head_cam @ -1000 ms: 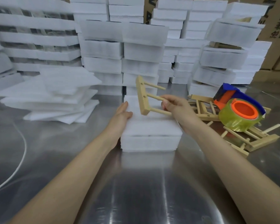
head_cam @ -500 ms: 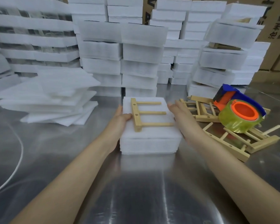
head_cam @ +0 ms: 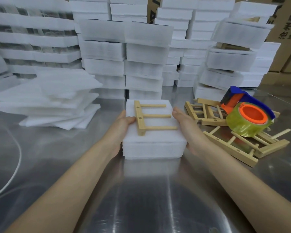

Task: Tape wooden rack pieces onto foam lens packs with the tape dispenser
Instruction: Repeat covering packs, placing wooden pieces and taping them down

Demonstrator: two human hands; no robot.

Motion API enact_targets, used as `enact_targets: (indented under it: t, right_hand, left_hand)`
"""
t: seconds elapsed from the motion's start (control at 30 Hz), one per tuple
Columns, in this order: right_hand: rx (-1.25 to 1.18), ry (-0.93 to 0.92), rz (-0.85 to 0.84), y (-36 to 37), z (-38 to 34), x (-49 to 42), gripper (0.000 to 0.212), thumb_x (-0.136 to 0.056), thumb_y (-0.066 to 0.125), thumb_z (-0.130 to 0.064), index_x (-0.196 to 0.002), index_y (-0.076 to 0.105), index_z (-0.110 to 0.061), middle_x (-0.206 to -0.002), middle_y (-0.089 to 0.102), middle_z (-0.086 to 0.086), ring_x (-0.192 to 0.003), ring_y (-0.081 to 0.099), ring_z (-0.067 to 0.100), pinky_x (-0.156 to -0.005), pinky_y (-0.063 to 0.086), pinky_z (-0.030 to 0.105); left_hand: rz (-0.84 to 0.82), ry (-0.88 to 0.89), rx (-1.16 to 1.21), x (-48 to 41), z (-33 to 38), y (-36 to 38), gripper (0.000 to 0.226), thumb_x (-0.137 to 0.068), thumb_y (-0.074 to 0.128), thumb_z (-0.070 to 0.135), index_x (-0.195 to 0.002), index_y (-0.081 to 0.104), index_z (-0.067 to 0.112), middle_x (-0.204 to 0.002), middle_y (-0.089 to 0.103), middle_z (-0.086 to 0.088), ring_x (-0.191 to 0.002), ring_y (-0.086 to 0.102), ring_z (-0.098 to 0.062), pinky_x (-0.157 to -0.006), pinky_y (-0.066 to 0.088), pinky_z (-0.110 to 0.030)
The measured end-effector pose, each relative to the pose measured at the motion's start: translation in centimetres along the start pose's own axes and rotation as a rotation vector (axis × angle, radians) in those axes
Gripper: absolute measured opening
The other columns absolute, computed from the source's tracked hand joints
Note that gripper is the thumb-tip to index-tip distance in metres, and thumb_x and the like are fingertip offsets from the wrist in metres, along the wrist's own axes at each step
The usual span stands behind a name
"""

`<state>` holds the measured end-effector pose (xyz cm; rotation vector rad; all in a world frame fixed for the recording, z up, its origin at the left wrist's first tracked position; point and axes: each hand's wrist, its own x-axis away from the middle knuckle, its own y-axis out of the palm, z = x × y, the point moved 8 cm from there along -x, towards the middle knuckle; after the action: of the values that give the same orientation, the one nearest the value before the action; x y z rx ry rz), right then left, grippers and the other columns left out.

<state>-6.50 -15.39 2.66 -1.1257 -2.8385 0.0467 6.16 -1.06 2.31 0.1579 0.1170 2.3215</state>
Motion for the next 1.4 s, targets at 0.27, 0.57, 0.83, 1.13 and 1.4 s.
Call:
enact_targets:
  t: [0.27,0.57,0.83,1.13,1.4]
  right_hand:
    - [0.378,-0.24,-0.146,0.9,-3.1,1.8,0.021,-0.086,0.066,-0.042,-0.107,0.068,-0.041,-0.154,0.028,-0.015,-0.143,0.014,-0.005,-0.1,0.017,0.021]
    - [0.394,-0.311,-0.126,1.4,-3.7,2.1,0.023,-0.06,0.078,-0.051,-0.068,0.075,-0.03,-0.128,0.052,-0.023,-0.121,0.044,-0.006,-0.084,0.026,0.008]
    - [0.406,-0.33,-0.085,1.3,-3.6,1.9,0.019,-0.054,0.075,-0.057,-0.057,0.071,-0.038,-0.11,0.055,-0.021,-0.112,0.05,-0.003,-0.082,0.029,0.009]
    - [0.387,-0.322,-0.088,1.2,-3.4,1.6,0.023,-0.052,0.074,-0.059,-0.059,0.072,-0.037,-0.11,0.053,-0.019,-0.108,0.05,-0.005,-0.081,0.031,0.011]
    - [0.425,-0.31,-0.07,0.7,-3.5,1.3,0.014,-0.07,0.08,-0.042,-0.063,0.071,-0.034,-0.112,0.053,-0.018,-0.109,0.049,-0.004,-0.081,0.03,0.009]
  left_hand:
    - [0.006,0.013,0.015,0.2,0.3,0.2,0.029,-0.097,0.045,0.013,-0.121,0.059,0.023,-0.095,0.074,0.006,-0.076,0.072,-0.009,-0.053,0.051,-0.018]
    - [0.002,0.025,0.042,0.3,0.4,0.3,0.03,-0.097,0.046,0.013,-0.122,0.059,0.022,-0.087,0.075,0.009,-0.073,0.072,-0.009,-0.05,0.05,-0.017]
    - [-0.003,0.05,0.031,0.3,0.6,0.5,0.028,-0.097,0.046,0.011,-0.121,0.058,0.019,-0.085,0.074,0.007,-0.071,0.071,-0.007,-0.05,0.05,-0.017]
    - [0.01,0.033,0.069,-0.2,0.1,0.3,0.029,-0.098,0.047,0.013,-0.125,0.056,0.018,-0.109,0.071,-0.005,-0.086,0.07,-0.018,-0.061,0.055,-0.025]
    - [-0.009,0.042,0.086,-0.8,-0.2,0.3,0.026,-0.098,0.045,0.013,-0.119,0.059,0.021,-0.097,0.074,0.002,-0.081,0.072,-0.015,-0.06,0.055,-0.025]
